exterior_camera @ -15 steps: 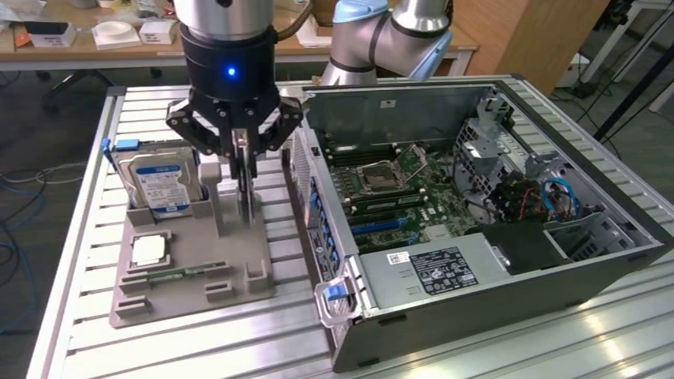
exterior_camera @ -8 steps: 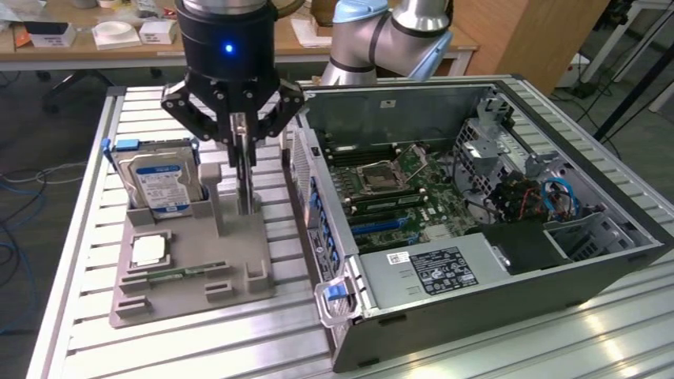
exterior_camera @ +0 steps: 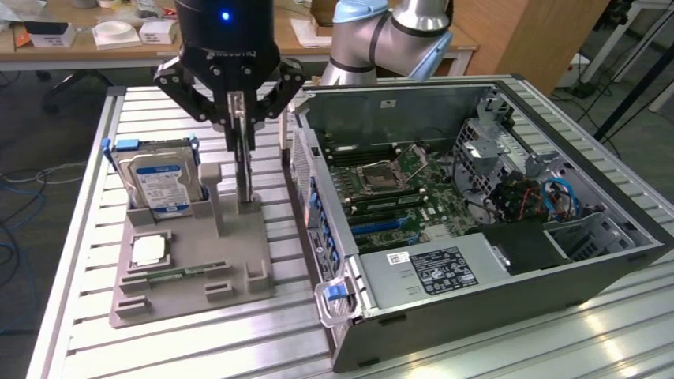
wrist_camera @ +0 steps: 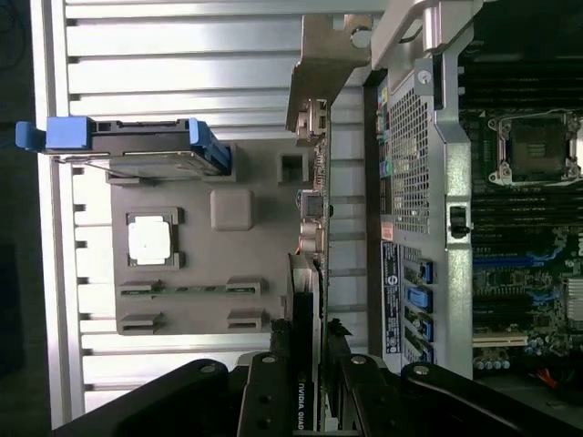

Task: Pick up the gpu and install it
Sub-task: 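Pick up the gpu and move the gpu toward the slot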

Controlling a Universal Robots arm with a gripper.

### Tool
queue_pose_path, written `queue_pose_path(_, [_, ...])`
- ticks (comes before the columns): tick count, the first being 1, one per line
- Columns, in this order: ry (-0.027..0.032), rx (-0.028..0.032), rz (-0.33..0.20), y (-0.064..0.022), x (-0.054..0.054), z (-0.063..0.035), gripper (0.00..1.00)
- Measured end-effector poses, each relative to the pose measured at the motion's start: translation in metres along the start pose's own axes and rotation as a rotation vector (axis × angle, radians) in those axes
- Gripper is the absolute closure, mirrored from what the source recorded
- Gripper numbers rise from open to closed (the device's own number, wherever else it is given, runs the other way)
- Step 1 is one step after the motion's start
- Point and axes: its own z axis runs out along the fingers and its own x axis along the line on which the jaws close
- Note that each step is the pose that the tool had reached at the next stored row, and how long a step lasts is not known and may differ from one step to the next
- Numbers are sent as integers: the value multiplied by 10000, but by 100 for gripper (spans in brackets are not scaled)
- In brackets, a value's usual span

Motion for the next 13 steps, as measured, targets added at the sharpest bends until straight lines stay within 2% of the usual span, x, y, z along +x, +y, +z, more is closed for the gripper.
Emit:
queue_pose_path(5, [1,1,-1,5,0,-112,74])
queue_pose_path(13, [1,1,-2,5,-10,-116,74])
